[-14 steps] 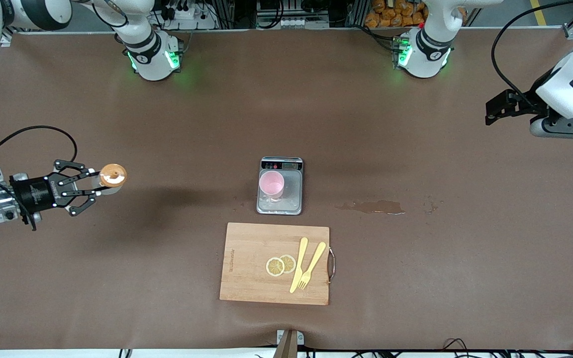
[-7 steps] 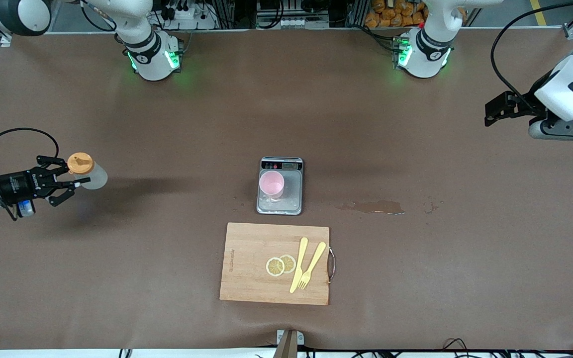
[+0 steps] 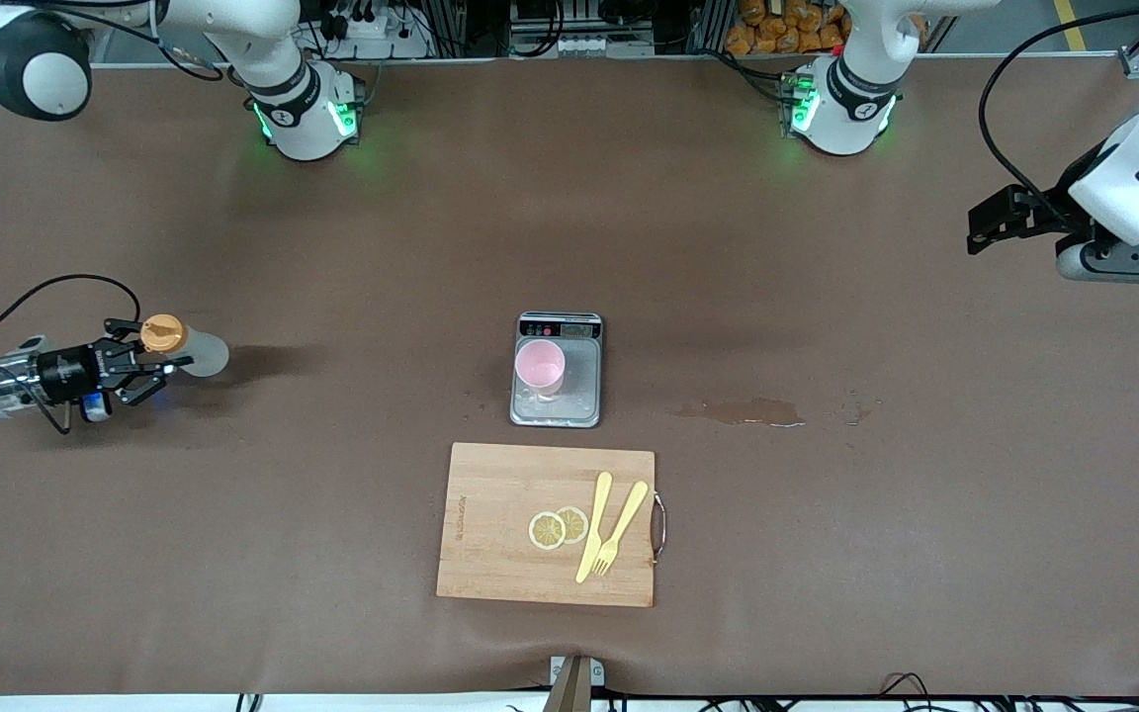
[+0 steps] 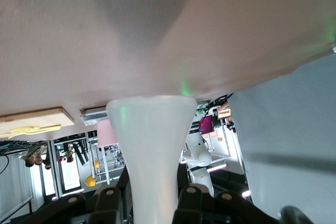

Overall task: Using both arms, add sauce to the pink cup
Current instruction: 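Set the bottle upright on the table and open the right gripper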

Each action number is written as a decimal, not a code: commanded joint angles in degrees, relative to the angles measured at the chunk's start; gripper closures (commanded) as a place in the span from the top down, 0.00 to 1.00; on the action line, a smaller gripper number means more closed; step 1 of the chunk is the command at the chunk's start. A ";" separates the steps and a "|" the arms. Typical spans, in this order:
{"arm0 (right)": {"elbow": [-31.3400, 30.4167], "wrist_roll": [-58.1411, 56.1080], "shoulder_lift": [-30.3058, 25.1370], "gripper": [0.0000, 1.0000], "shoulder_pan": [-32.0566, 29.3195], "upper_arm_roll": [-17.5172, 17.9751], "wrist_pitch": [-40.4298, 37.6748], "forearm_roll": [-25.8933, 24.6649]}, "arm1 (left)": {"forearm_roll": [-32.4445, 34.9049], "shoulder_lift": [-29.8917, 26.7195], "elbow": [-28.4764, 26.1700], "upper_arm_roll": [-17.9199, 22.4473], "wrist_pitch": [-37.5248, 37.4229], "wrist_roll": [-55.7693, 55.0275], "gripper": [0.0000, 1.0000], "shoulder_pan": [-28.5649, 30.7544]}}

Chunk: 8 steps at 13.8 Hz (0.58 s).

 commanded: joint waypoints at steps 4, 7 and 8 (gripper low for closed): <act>0.71 -5.51 5.85 0.00 -3.10 0.67 0.60 1.19 | -0.42 0.65 1.58 0.01 -0.54 1.54 1.00 0.52; 0.71 -7.79 6.56 0.11 -3.10 0.67 1.04 1.10 | -0.77 0.65 1.59 0.01 -0.45 1.54 1.00 0.52; 0.71 -8.06 6.65 0.29 -3.10 0.67 1.65 1.01 | -0.68 0.56 1.59 0.01 -0.45 1.54 1.00 0.43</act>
